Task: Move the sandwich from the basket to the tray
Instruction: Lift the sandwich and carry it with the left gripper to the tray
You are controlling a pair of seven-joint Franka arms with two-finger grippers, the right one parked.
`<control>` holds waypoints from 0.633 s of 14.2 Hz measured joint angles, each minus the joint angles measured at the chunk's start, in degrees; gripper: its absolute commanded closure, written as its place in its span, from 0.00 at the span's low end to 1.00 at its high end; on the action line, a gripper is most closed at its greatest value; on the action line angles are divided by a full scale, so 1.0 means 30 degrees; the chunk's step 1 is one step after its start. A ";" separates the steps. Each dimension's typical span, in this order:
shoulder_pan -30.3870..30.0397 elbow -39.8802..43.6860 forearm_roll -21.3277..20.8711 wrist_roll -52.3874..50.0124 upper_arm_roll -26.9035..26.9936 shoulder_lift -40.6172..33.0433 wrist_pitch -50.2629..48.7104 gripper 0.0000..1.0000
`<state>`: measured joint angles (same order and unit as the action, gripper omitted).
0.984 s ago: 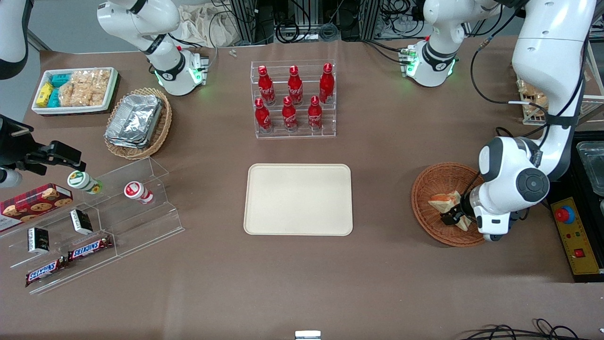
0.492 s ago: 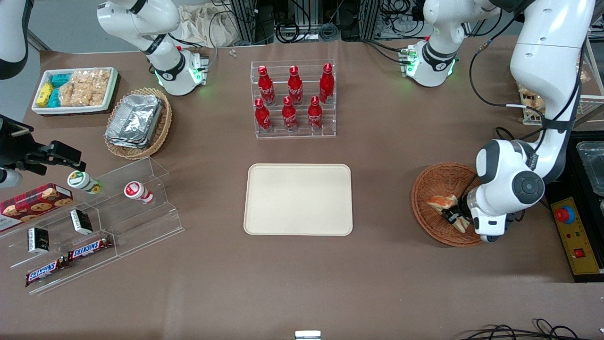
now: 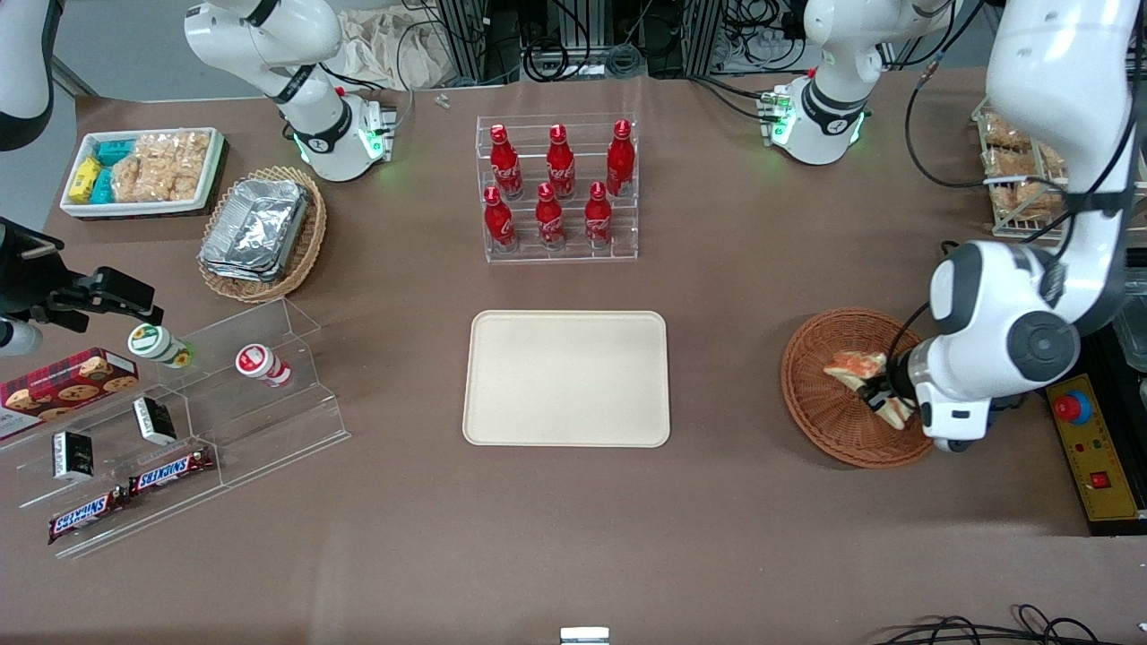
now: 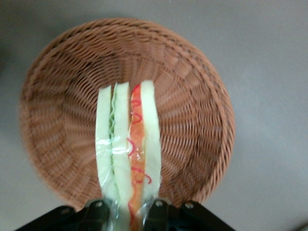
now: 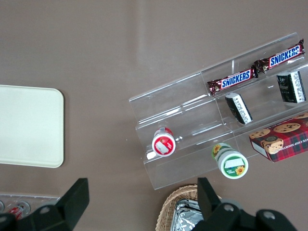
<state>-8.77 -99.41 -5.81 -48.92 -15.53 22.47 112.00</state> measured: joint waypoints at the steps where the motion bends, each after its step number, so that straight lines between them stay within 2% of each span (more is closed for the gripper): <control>1: 0.0010 0.0837 0.0001 0.0000 -0.0363 -0.0377 -0.1465 1.00; 5: 0.0095 0.3738 0.0009 -0.0033 -0.2729 -0.0882 -0.5034 1.00; 9: 0.0354 0.4167 0.0013 -0.0351 -0.6284 -0.0654 -0.4868 1.00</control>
<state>-7.70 -86.91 -5.77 -49.97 -34.38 20.51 97.39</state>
